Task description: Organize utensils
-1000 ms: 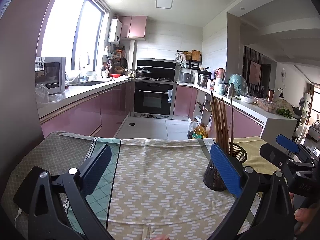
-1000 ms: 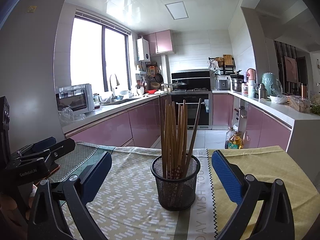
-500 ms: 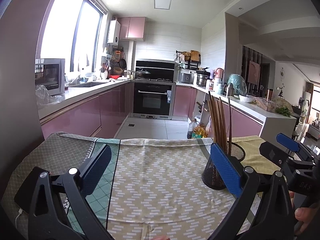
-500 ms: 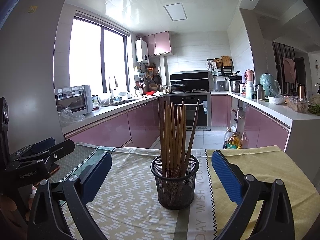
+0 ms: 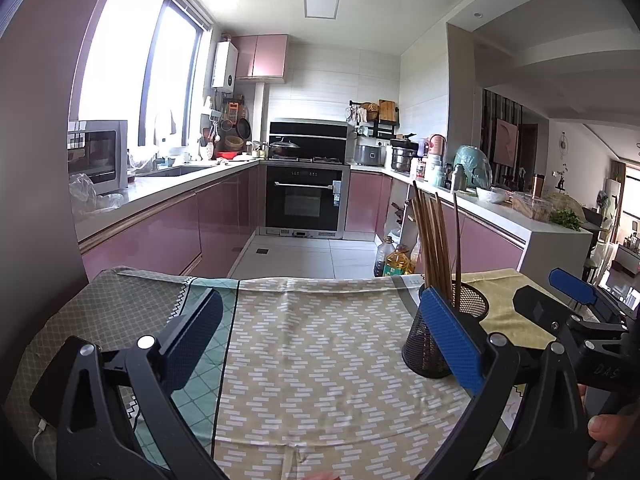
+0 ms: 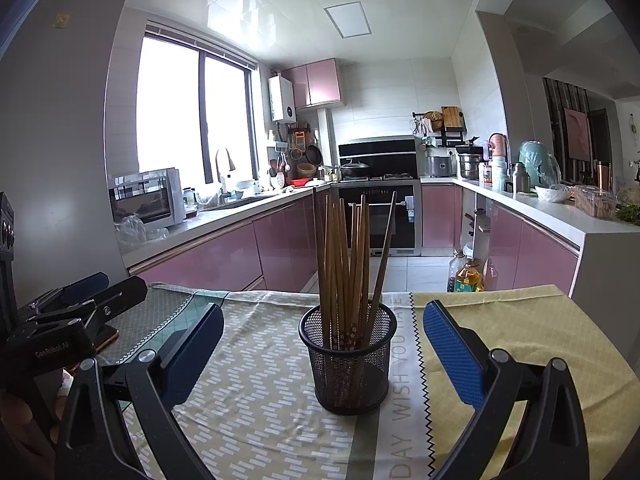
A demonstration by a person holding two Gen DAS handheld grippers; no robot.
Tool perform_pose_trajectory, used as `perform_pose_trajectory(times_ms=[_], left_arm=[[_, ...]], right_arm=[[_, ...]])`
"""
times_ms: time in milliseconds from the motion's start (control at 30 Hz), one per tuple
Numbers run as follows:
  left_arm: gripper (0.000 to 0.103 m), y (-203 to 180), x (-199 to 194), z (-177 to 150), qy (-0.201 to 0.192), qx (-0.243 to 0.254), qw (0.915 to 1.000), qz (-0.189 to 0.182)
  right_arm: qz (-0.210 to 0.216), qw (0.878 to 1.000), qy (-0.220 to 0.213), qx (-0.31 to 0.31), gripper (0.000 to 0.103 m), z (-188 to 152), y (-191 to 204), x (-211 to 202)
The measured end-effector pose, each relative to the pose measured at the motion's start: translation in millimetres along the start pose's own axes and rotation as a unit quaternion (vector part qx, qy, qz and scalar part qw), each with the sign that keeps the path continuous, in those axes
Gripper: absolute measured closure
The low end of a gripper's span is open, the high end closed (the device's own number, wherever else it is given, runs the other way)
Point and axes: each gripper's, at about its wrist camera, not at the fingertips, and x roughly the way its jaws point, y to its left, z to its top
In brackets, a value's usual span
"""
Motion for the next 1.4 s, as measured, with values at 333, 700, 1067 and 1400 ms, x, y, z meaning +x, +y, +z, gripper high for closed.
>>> perform_pose_trajectory(times_ms=[333,700,1067,1400], left_arm=[[0.005,-0.2,-0.3,-0.1,0.0,-0.001,1.0,0.0],[0.005,0.2,0.4,-0.6,0.001,-0.001,1.0,-0.001],[0.005,-0.4,3.0,-3.1,0.006,-0.002,1.0,-0.003],[0.005,-1.8,3.3,-5.0,0.006,-0.002,1.0,-0.003]], right_arm=[[0.001,1.0,-0.002,-0.003,0.006,-0.3,1.1,1.2],[0.001,1.0,-0.003,-0.003,0.006,-0.2,1.1,2.2],[0.0,1.0,-0.004,-0.001,0.006,-0.7,0.3,2.0],[0.0,1.0,-0.004,-0.002,0.006,-0.9,-0.1,0.8]])
